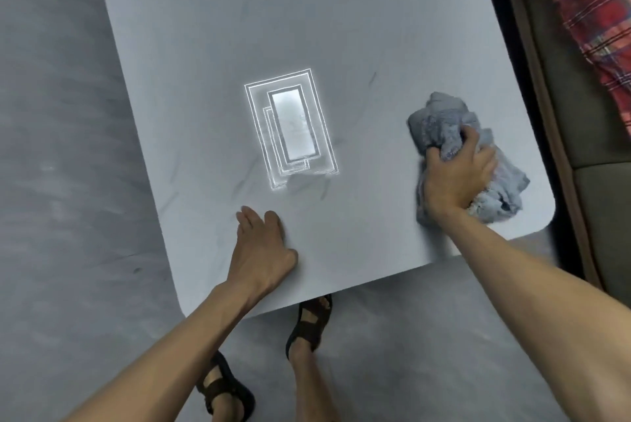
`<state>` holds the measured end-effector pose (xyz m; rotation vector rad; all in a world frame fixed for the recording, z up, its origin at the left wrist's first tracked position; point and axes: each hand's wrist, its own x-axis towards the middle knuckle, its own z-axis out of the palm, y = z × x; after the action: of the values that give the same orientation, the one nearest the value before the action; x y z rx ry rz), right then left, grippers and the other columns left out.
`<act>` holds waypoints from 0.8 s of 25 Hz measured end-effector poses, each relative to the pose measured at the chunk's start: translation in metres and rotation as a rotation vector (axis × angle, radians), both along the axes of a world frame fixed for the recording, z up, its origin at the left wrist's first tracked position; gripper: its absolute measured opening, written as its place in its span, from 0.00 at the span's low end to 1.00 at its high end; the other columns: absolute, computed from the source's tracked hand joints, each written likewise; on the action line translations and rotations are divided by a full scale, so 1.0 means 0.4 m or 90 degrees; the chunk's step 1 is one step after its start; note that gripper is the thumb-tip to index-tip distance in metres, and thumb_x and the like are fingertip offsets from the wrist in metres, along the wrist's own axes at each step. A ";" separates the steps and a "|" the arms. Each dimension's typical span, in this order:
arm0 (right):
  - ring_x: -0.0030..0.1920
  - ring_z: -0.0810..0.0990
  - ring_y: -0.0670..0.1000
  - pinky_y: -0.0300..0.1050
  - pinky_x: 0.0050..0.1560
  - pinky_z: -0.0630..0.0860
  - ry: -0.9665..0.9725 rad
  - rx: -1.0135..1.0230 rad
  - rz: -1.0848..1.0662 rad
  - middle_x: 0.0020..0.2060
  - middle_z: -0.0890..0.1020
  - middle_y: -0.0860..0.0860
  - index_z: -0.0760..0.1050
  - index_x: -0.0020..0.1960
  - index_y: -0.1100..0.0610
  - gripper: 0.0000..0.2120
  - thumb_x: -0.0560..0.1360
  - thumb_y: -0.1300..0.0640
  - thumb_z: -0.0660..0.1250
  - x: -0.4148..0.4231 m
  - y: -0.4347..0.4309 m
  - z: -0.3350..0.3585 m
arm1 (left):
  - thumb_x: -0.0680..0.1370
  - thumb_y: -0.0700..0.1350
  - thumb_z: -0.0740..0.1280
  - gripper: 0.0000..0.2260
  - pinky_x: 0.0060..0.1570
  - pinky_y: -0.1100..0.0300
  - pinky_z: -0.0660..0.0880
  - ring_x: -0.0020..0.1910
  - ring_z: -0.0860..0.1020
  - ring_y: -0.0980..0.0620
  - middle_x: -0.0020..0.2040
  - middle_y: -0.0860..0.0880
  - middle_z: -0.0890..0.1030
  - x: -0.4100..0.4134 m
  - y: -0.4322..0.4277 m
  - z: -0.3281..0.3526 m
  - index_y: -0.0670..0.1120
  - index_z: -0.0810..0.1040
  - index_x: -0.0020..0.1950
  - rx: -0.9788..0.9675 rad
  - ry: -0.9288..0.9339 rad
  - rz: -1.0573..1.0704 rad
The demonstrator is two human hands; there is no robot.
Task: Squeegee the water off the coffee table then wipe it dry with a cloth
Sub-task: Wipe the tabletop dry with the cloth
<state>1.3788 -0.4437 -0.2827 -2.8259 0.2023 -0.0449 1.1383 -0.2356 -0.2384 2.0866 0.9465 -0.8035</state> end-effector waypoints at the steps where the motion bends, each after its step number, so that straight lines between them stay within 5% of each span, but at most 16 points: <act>1: 0.60 0.70 0.61 0.55 0.62 0.66 -0.001 0.034 -0.098 0.59 0.72 0.59 0.69 0.65 0.49 0.26 0.68 0.49 0.66 -0.015 0.072 0.004 | 0.69 0.42 0.62 0.10 0.56 0.48 0.72 0.69 0.66 0.35 0.68 0.35 0.68 -0.014 0.010 0.004 0.48 0.63 0.47 0.020 -0.049 0.011; 3: 0.60 0.70 0.61 0.54 0.61 0.65 0.003 0.082 -0.129 0.60 0.72 0.59 0.69 0.66 0.48 0.26 0.69 0.48 0.67 -0.063 0.222 0.010 | 0.70 0.41 0.62 0.10 0.37 0.55 0.69 0.46 0.77 0.44 0.48 0.48 0.77 -0.062 0.051 0.010 0.52 0.62 0.44 0.080 -0.153 0.064; 5: 0.60 0.69 0.60 0.54 0.61 0.66 0.023 0.080 0.013 0.60 0.72 0.59 0.68 0.66 0.46 0.27 0.69 0.46 0.69 -0.158 0.361 0.009 | 0.71 0.40 0.62 0.11 0.30 0.58 0.65 0.36 0.74 0.51 0.39 0.53 0.74 -0.114 0.097 0.013 0.53 0.62 0.44 0.131 -0.186 0.166; 10: 0.56 0.71 0.60 0.55 0.56 0.69 0.092 0.057 0.806 0.57 0.74 0.58 0.71 0.65 0.44 0.29 0.65 0.43 0.70 -0.477 0.522 0.002 | 0.73 0.40 0.64 0.12 0.32 0.56 0.65 0.39 0.74 0.48 0.42 0.49 0.74 -0.227 0.184 0.005 0.47 0.63 0.51 0.106 -0.127 0.435; 12: 0.55 0.72 0.58 0.53 0.54 0.70 0.086 0.019 1.124 0.56 0.75 0.56 0.70 0.65 0.43 0.29 0.66 0.42 0.71 -0.444 0.467 -0.002 | 0.73 0.39 0.64 0.12 0.32 0.57 0.66 0.38 0.73 0.51 0.41 0.50 0.75 -0.259 0.194 0.009 0.47 0.64 0.51 0.057 -0.119 0.461; 14: 0.53 0.71 0.56 0.51 0.53 0.70 0.084 -0.044 1.273 0.55 0.74 0.55 0.68 0.66 0.42 0.28 0.68 0.41 0.69 -0.338 0.404 0.001 | 0.73 0.37 0.63 0.11 0.32 0.56 0.66 0.36 0.72 0.51 0.41 0.48 0.75 -0.283 0.195 0.012 0.47 0.64 0.51 0.042 -0.123 0.470; 16: 0.53 0.73 0.57 0.51 0.52 0.70 0.097 -0.077 1.186 0.54 0.74 0.56 0.68 0.66 0.42 0.27 0.69 0.41 0.67 -0.233 0.351 0.011 | 0.73 0.36 0.62 0.10 0.31 0.57 0.65 0.36 0.72 0.52 0.43 0.47 0.76 -0.306 0.199 0.013 0.47 0.65 0.50 0.027 -0.136 0.491; 20: 0.57 0.71 0.60 0.52 0.55 0.69 0.062 0.043 0.497 0.55 0.73 0.58 0.68 0.65 0.44 0.27 0.67 0.46 0.66 -0.246 0.390 0.021 | 0.73 0.37 0.63 0.08 0.36 0.57 0.69 0.42 0.77 0.49 0.47 0.47 0.80 -0.366 0.209 0.010 0.47 0.68 0.48 -0.040 -0.134 0.544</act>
<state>1.2802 -0.2876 -0.2742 -2.6394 -0.8544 0.2622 0.9917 -0.1522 -0.2343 1.4426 1.4917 -0.1562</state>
